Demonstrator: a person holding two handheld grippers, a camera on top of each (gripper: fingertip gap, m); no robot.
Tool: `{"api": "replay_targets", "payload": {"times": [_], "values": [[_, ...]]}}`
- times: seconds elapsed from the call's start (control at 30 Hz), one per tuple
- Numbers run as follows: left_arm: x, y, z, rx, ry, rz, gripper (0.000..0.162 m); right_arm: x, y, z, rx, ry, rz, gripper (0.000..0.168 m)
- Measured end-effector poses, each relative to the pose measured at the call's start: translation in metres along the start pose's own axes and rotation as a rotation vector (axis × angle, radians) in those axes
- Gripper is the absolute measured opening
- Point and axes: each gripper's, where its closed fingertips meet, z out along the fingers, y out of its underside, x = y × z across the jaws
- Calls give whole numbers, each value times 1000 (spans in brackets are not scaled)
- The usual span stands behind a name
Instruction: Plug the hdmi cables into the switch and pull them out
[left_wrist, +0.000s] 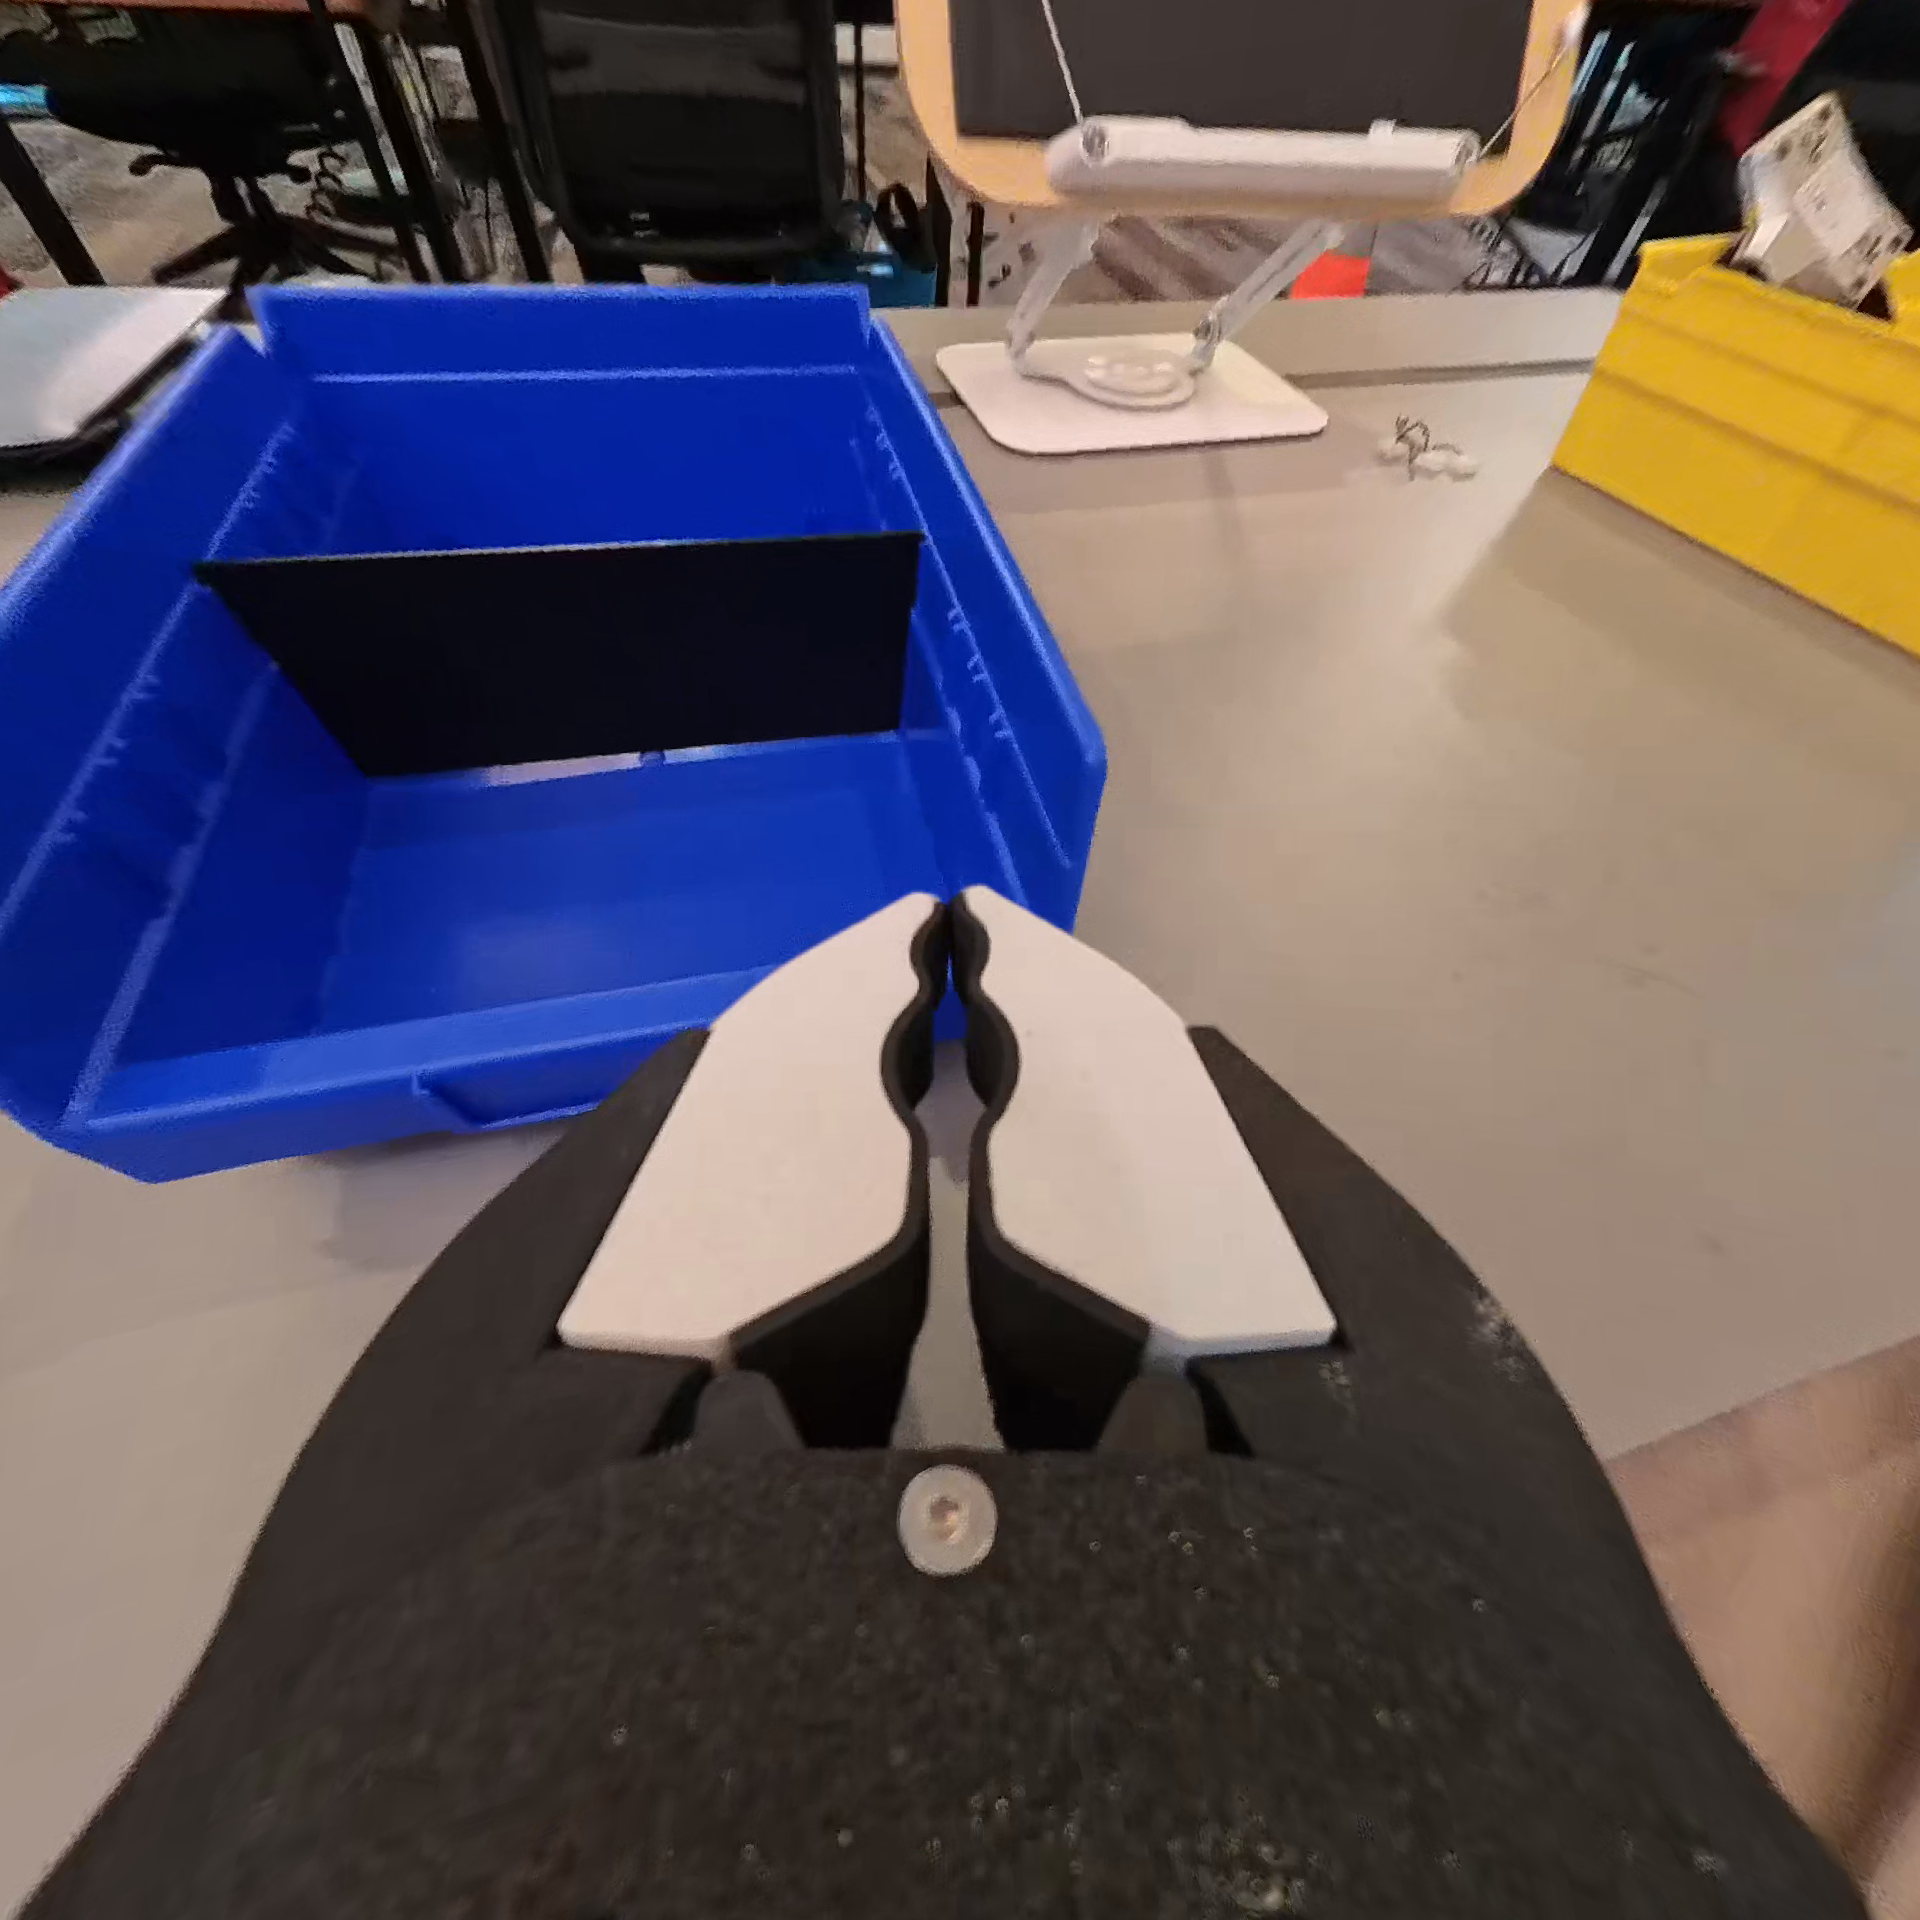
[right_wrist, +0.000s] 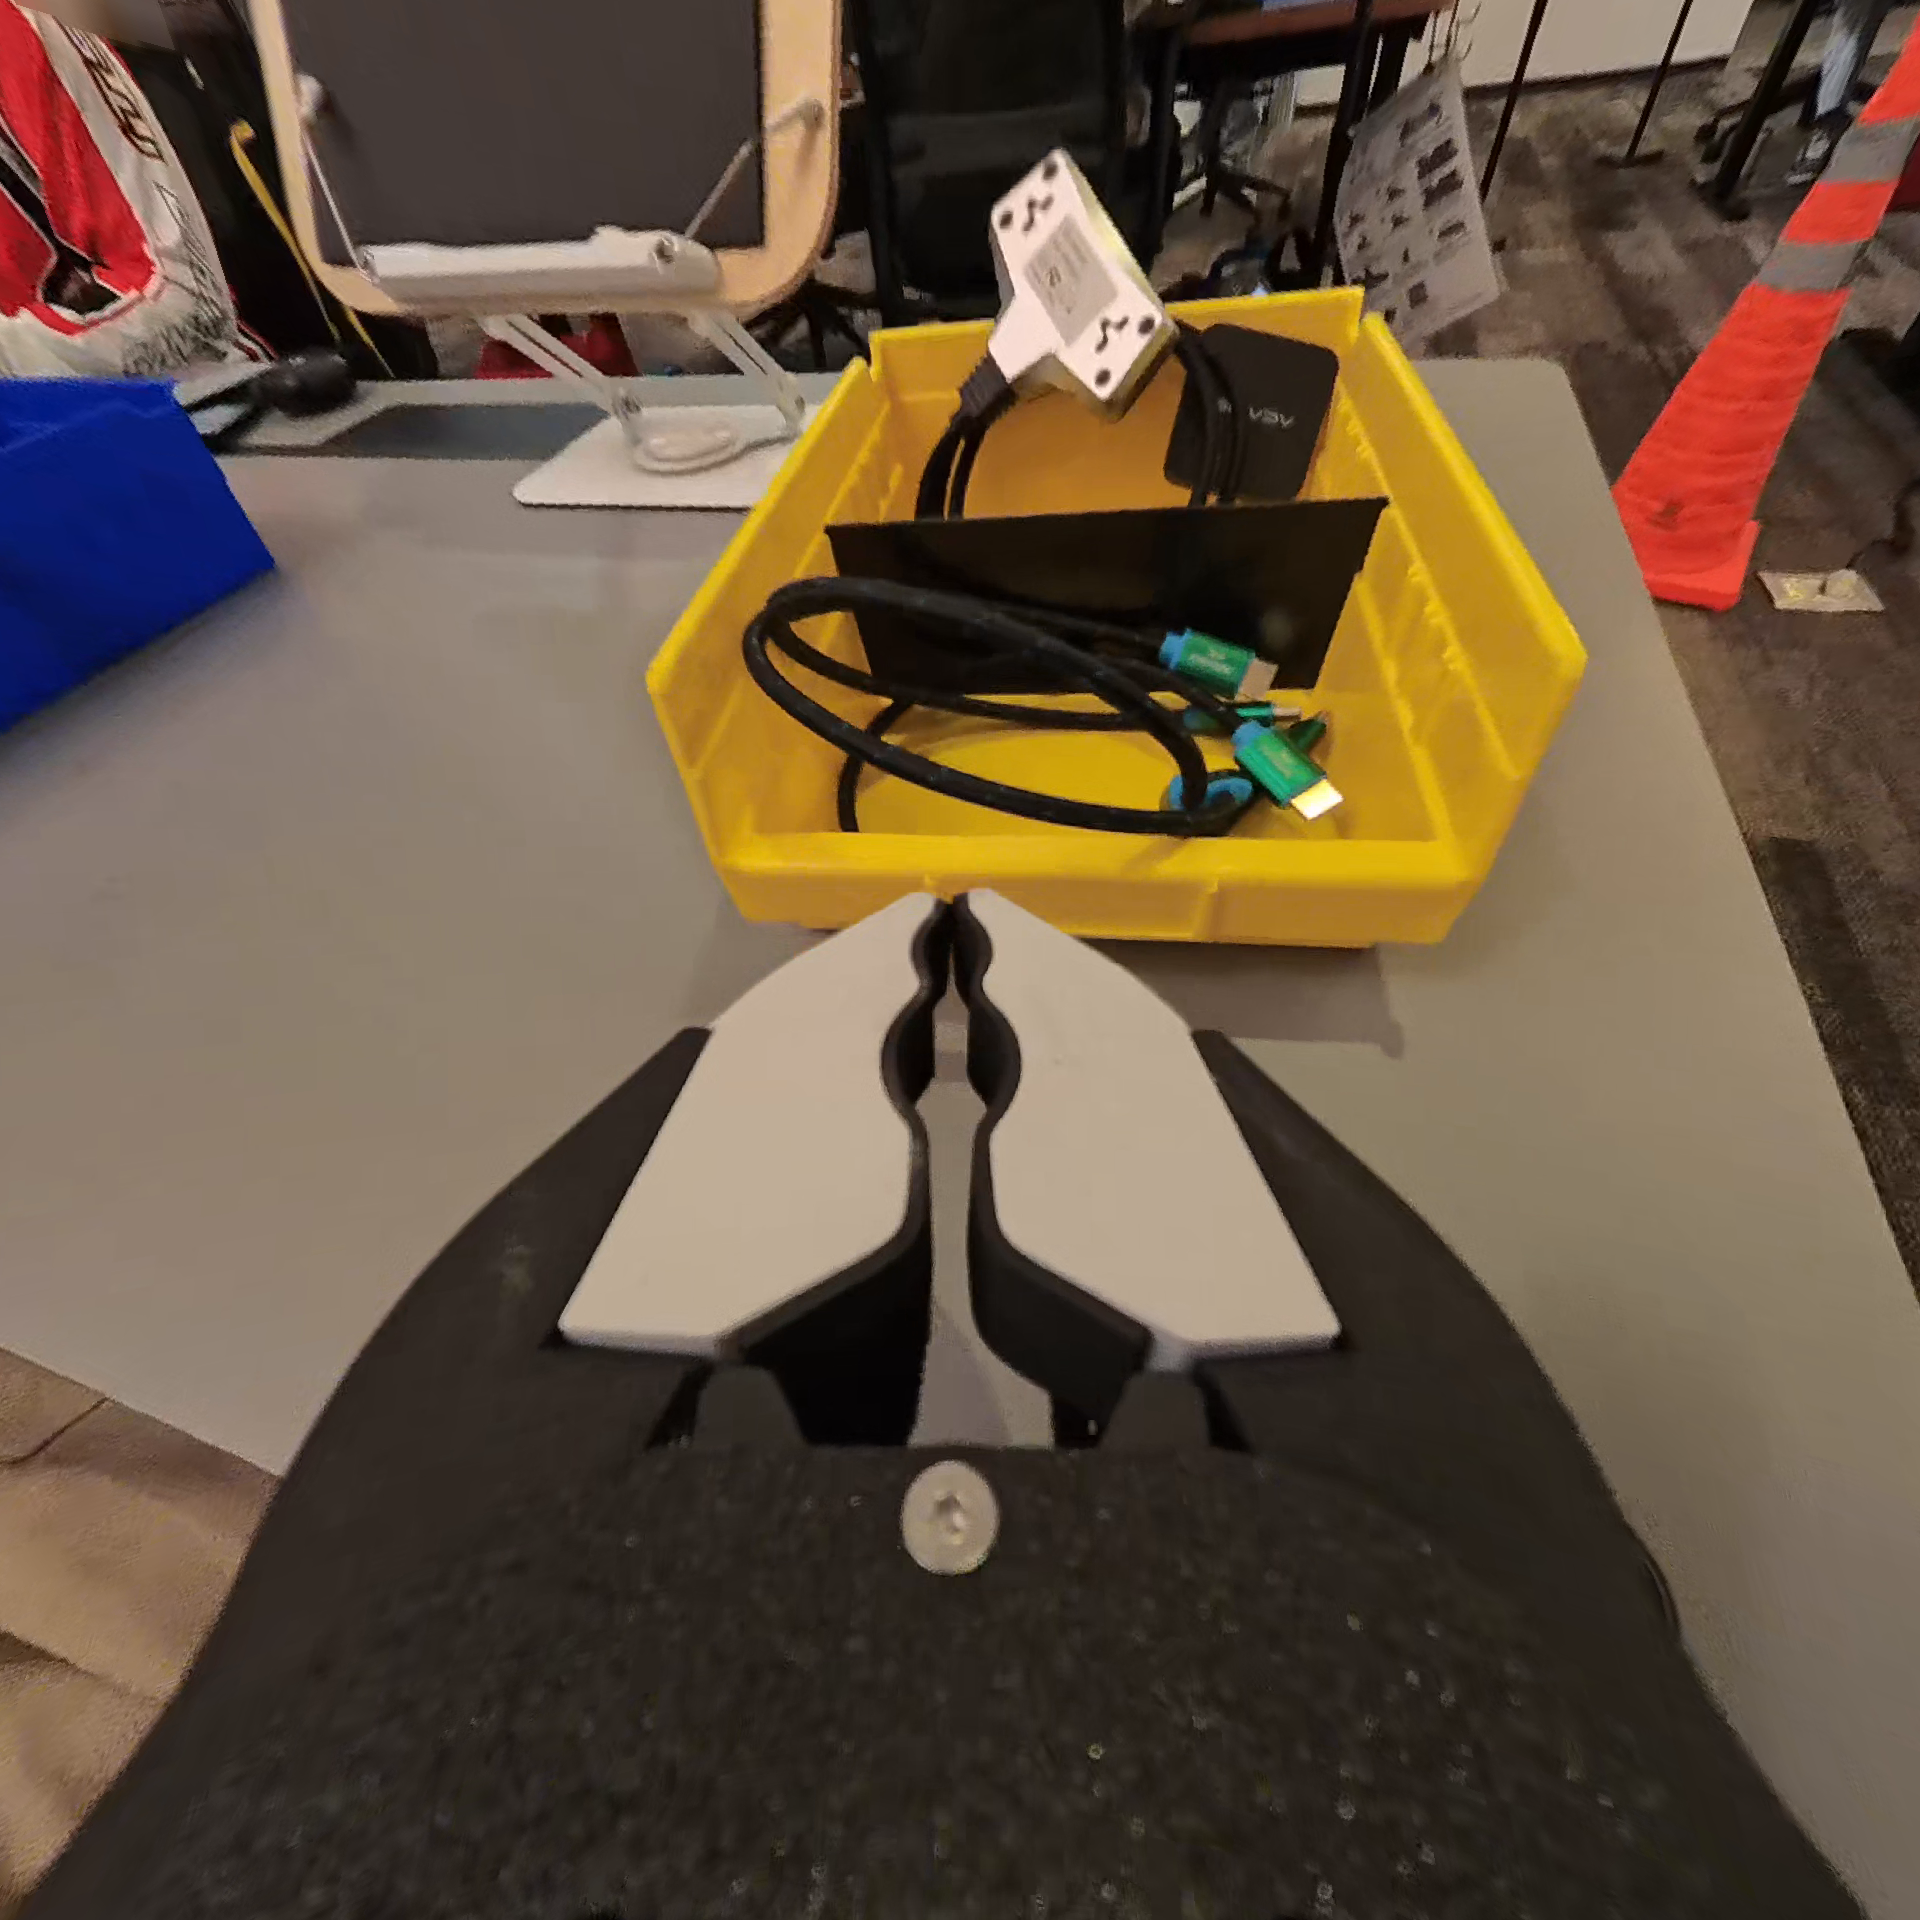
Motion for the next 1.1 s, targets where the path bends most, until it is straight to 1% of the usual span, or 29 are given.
{"api": "replay_targets", "payload": {"times": [0.07, 0.2, 0.23, 0.3, 0.33, 0.4, 0.47, 0.5, 0.53, 0.57, 0.6, 0.63, 0.67, 0.73, 0.8, 0.9, 1.0, 1.07, 1.1], "values": [[1, 1, 4, 13, -10, 5, 0, 7, 3, 3, 0, 15, -6, 0], [-7, -19, 1, 168, -68, -35, 13, 13, -2, 3, 39, 63, -73, 0], [-6, -19, 0, 167, -54, -52, 13, 15, -4, 3, 52, 90, -91, 0], [-4, -15, -3, 136, -25, -26, 17, 15, -10, 2, 86, 110, -66, 0], [-8, -14, -4, 136, -48, -16, 15, 14, -14, 2, 113, 106, -45, 0], [-16, -17, -10, 180, -110, 3, 12, 13, -21, -1, 165, 99, -21, 1], [-17, -23, -16, 241, -147, 51, 16, 13, -22, -2, 179, 85, -17, 1], [-15, -24, -19, 249, -148, 79, 16, 12, -22, -2, 182, 74, -21, 0], [-8, -24, -22, 254, -122, 104, 22, 9, -21, -2, 181, 53, -26, 0], [-7, -28, -26, 280, -127, 114, 17, 6, -19, -1, 179, 29, -35, 0], [-4, -29, -27, 280, -114, 116, 8, 4, -18, 0, 179, 20, -36, 0], [2, -29, -26, 265, -71, 116, 0, 1, -14, 2, 164, 13, -38, 0], [5, -28, -24, 257, -47, 101, 0, 0, -9, 6, 135, 9, -36, 0], [1, -25, -22, 241, -62, 57, 0, -3, -1, 12, 83, 11, -47, 0], [-4, -23, -19, 220, -79, 43, 0, -2, -2, 13, 93, 41, -78, 0], [-8, -15, -15, 148, -85, 38, 0, 7, -4, 10, 110, 110, -94, 0], [-18, -5, -10, 105, -126, 65, 0, 9, -3, 7, 98, 137, -110, 11], [-22, -1, -8, 96, -132, 55, 3, -10, -6, 13, 106, 68, -111, 32], [-21, -1, -7, 94, -123, 41, 7, -28, -6, 18, 106, 0, -111, 34]]}}
